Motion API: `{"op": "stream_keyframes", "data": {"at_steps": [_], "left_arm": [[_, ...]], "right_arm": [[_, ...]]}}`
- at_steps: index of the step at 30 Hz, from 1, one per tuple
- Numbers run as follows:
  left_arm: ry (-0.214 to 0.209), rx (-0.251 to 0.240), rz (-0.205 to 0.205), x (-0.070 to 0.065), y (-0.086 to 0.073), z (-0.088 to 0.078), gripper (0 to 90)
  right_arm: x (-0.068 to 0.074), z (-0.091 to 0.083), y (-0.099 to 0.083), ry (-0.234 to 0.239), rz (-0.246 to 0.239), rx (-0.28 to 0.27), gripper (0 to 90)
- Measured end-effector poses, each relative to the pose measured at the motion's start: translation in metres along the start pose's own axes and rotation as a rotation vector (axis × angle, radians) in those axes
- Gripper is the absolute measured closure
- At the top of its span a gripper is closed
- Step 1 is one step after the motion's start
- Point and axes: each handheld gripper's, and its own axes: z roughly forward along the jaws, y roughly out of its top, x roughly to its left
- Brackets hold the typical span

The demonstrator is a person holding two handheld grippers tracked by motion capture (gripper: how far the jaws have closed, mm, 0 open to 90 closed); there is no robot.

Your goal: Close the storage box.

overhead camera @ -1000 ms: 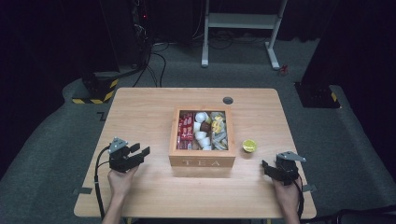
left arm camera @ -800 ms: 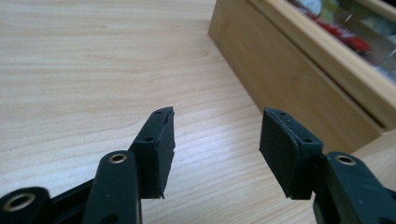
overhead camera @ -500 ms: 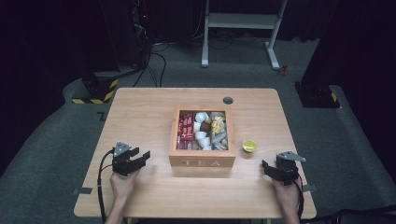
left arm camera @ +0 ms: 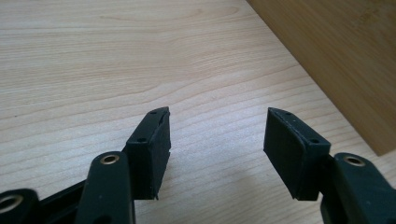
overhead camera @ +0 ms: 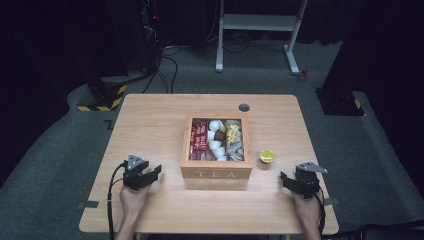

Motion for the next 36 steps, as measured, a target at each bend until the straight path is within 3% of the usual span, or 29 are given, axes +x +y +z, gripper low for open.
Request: {"op": "stream_keyframes", "data": {"at_steps": [13, 17, 19, 21, 23, 36], "left_arm": [[0.032, 0.014, 0.012, -0.001, -0.001, 0.005, 40.4], [0.049, 0.075, 0.04, -0.004, 0.001, 0.01, 37.2], [0.064, 0.082, 0.06, -0.008, 0.001, 0.011, 34.9], [0.059, 0.083, 0.071, -0.009, 0.001, 0.012, 33.1], [0.043, 0.083, 0.056, -0.008, 0.001, 0.011, 31.9], [0.049, 0.083, 0.071, -0.009, 0.001, 0.012, 30.4]], "right_arm": [[0.0, 0.0, 0.0, 0.0, 0.0, 0.0, 35.4], [0.0, 0.0, 0.0, 0.0, 0.0, 0.0, 35.3], [0.0, 0.0, 0.0, 0.0, 0.0, 0.0, 35.3], [0.0, 0.0, 0.0, 0.0, 0.0, 0.0, 35.3], [0.0, 0.0, 0.0, 0.0, 0.001, 0.0, 35.4], [0.0, 0.0, 0.0, 0.0, 0.001, 0.0, 35.4]]}}
